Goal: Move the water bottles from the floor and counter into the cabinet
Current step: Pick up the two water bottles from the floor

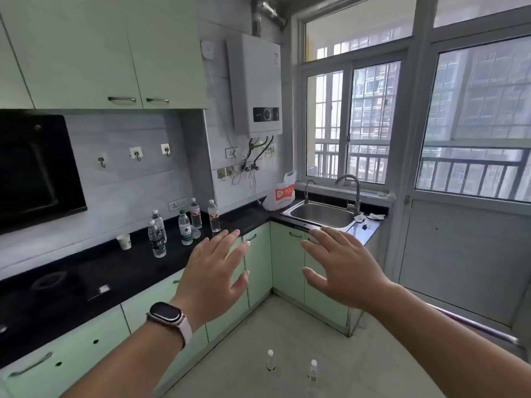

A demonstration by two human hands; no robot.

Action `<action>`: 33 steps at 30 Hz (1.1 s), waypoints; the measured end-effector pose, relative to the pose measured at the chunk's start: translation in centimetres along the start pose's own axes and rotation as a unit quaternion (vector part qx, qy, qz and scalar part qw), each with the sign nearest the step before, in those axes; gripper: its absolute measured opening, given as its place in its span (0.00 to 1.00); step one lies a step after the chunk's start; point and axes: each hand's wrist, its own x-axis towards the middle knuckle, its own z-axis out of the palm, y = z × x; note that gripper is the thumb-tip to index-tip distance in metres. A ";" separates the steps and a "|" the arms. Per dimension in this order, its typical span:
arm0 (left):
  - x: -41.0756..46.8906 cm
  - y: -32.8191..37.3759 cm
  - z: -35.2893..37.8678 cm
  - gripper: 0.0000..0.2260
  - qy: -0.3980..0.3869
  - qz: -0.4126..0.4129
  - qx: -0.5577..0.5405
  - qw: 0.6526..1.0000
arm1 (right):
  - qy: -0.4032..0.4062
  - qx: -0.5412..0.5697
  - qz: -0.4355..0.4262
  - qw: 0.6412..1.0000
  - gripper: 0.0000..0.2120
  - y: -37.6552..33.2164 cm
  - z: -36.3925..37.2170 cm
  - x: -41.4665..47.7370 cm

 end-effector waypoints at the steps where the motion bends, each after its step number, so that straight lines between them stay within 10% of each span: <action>1: 0.1 0.5 0.1 0.23 -0.010 0.001 -0.004 1.000 | -0.005 0.000 -0.002 1.000 0.27 0.4 0.1 -0.3; 18: -1.0 8.5 7.5 0.23 -0.075 0.006 -0.032 0.997 | -0.078 0.061 -0.012 0.995 0.27 5.0 6.8 -7.6; 33: 1.0 -2.8 21.7 0.22 -0.132 0.014 -0.077 0.988 | -0.154 0.061 -0.013 0.986 0.28 2.5 20.3 2.2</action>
